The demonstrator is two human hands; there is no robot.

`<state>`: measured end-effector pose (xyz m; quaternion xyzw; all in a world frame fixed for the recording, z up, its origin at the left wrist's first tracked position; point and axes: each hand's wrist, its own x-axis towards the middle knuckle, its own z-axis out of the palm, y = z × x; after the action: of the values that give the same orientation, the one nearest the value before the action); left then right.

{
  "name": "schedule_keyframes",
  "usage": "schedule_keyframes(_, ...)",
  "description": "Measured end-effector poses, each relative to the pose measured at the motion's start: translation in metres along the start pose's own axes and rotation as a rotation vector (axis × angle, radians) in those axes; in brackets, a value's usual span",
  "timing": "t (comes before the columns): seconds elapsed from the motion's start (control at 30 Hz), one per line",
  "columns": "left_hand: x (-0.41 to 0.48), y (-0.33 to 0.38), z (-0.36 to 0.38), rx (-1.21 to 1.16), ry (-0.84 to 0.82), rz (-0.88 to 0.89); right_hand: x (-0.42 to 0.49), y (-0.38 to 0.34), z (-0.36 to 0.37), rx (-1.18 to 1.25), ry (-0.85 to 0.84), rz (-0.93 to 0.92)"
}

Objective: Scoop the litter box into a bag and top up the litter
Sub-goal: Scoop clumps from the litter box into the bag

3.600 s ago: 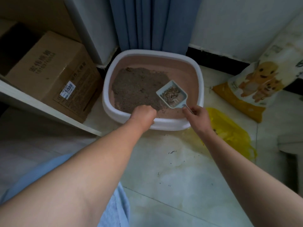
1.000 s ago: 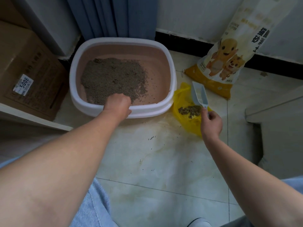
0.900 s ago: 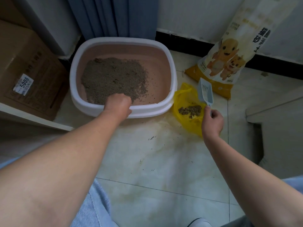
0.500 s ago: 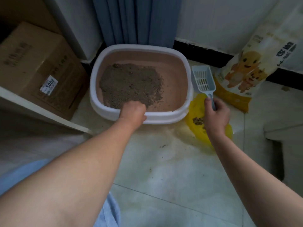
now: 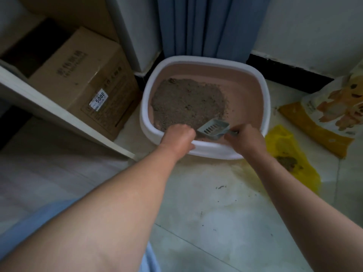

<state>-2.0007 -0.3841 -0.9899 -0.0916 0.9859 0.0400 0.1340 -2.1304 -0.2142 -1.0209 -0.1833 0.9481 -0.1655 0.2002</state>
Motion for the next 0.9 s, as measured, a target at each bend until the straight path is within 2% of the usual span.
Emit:
schedule_keyframes(0.13,0.002,0.004,0.002,0.059,0.000,0.034,0.020,-0.025,0.016,-0.069,-0.005,-0.061)
schedule_keyframes(0.33,0.010,0.004,0.001,0.085,-0.022,0.126,0.056,-0.072,0.026,-0.234,-0.047,-0.022)
schedule_keyframes(0.63,0.012,-0.003,0.000,0.098,-0.039,0.166,0.122,-0.111,0.029,-0.102,-0.098,-0.043)
schedule_keyframes(0.9,0.013,-0.007,0.004,0.125,-0.032,0.207,0.150,-0.144,0.056,-0.013,-0.042,-0.091)
